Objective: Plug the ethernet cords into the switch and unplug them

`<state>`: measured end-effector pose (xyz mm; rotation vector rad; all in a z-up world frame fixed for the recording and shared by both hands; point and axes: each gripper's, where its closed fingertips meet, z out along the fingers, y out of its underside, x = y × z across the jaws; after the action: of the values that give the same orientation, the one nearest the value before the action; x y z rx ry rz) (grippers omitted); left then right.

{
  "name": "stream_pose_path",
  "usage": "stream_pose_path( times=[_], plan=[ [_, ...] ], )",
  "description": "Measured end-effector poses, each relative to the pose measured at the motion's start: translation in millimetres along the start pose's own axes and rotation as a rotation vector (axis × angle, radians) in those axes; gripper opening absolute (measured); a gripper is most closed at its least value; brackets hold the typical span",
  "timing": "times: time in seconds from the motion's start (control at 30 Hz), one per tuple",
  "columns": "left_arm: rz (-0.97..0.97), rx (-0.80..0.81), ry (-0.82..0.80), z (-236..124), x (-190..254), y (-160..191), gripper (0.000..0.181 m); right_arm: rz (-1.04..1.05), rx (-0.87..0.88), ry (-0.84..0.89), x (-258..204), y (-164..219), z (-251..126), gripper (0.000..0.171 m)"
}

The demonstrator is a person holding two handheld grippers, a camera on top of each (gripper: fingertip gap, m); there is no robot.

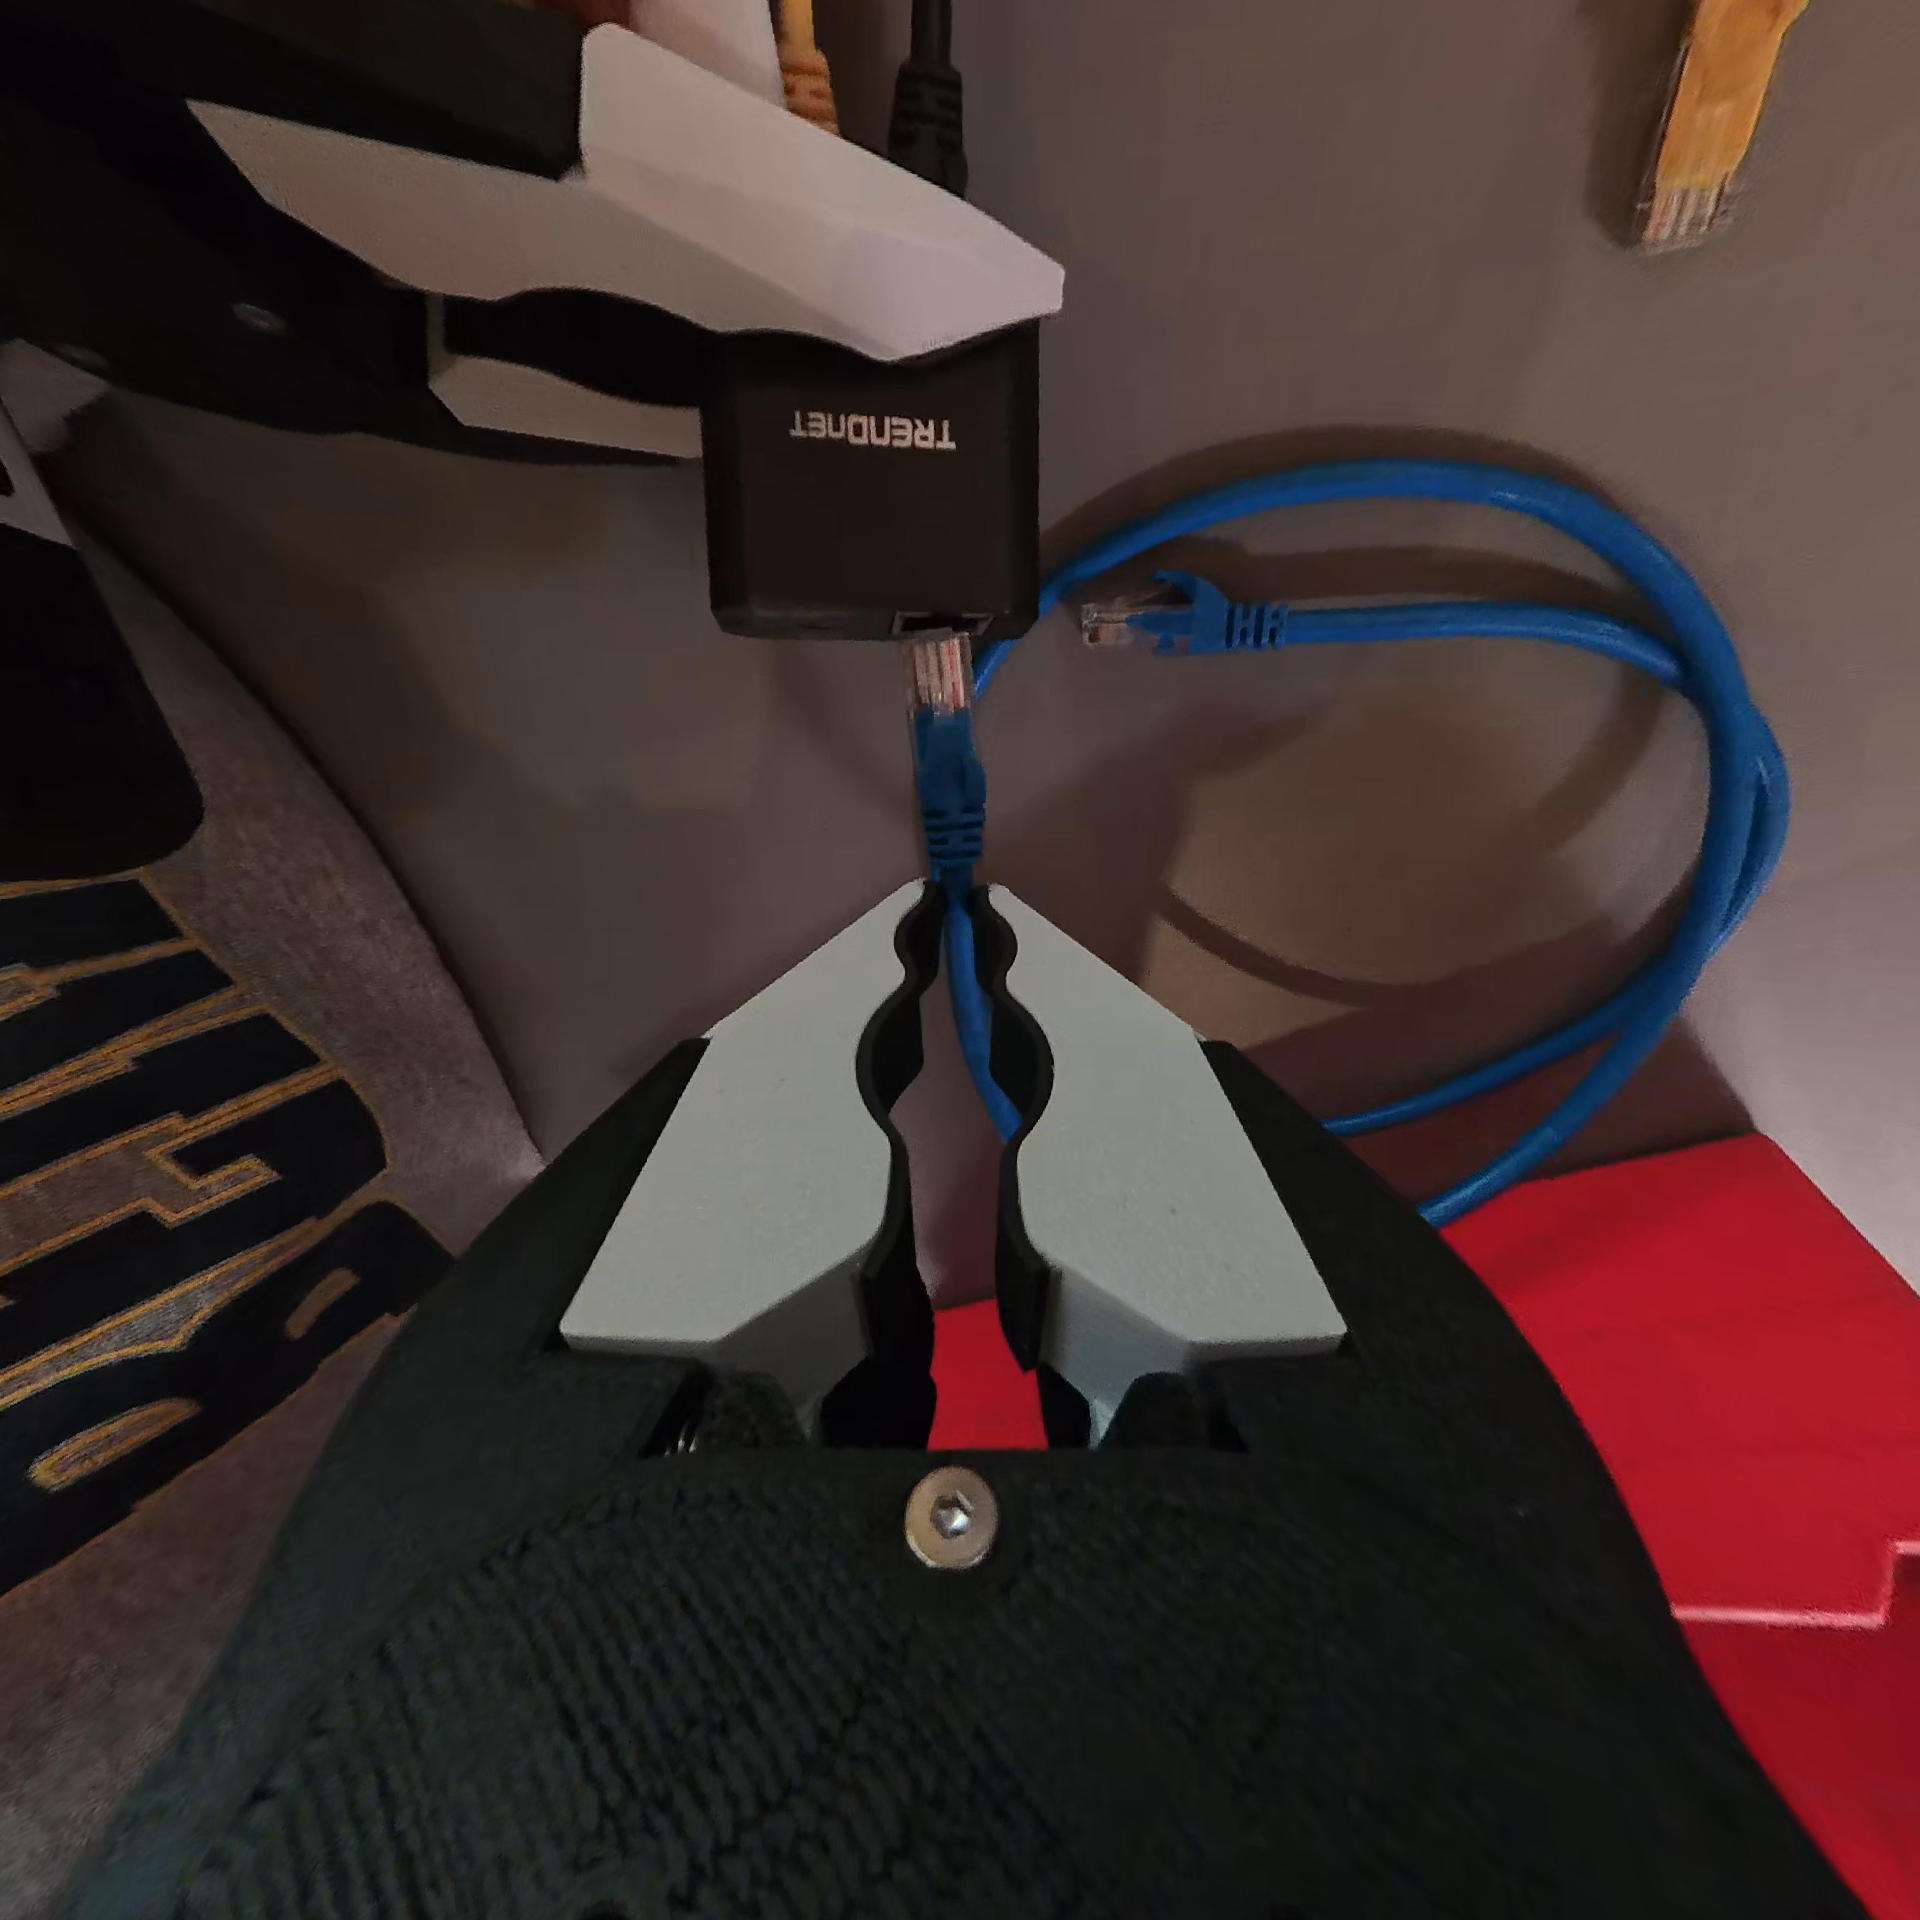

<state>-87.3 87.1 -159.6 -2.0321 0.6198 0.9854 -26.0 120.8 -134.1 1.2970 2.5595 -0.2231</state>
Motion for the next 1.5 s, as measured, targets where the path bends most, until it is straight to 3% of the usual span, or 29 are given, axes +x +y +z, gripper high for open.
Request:
stream_pose_path(
  times=[0.57, 0.83, 1.07, 1.17, 1.37, 1.4, 1.43, 1.5],
  plan=[
    [0.093, -0.03, -0.015, 0, 3, -1, 0.021, 0.013, -0.002, -0.018, 0, -1, 2, 0.004],
    [-0.045, -0.006, 0.022, -1, 1, 3, 0.021, -0.016, 0.225, -0.09, -5, -14, -4, 0.003],
    [-0.028, -0.027, 0.065, 1, 10, 6, 0.022, 0.004, 0.38, -0.113, -5, -16, 7, 0.012],
    [-0.029, -0.024, 0.062, 1, 9, 6, 0.022, 0.003, 0.423, -0.098, -2, -16, 9, 0.007],
    [-0.033, -0.02, 0.06, 1, 8, 8, 0.022, 0.01, 0.479, -0.122, -5, -16, 8, 0.021],
    [-0.036, -0.015, 0.065, 0, 9, 8, 0.022, 0.022, 0.485, -0.091, -1, -16, 9, 0.036],
    [-0.036, -0.013, 0.066, -1, 9, 8, 0.022, 0.021, 0.478, -0.055, 4, -16, 11, 0.041],
    [-0.034, -0.012, 0.066, -1, 9, 9, 0.022, -0.003, 0.461, -0.025, 5, -14, 14, 0.041]
  ],
)
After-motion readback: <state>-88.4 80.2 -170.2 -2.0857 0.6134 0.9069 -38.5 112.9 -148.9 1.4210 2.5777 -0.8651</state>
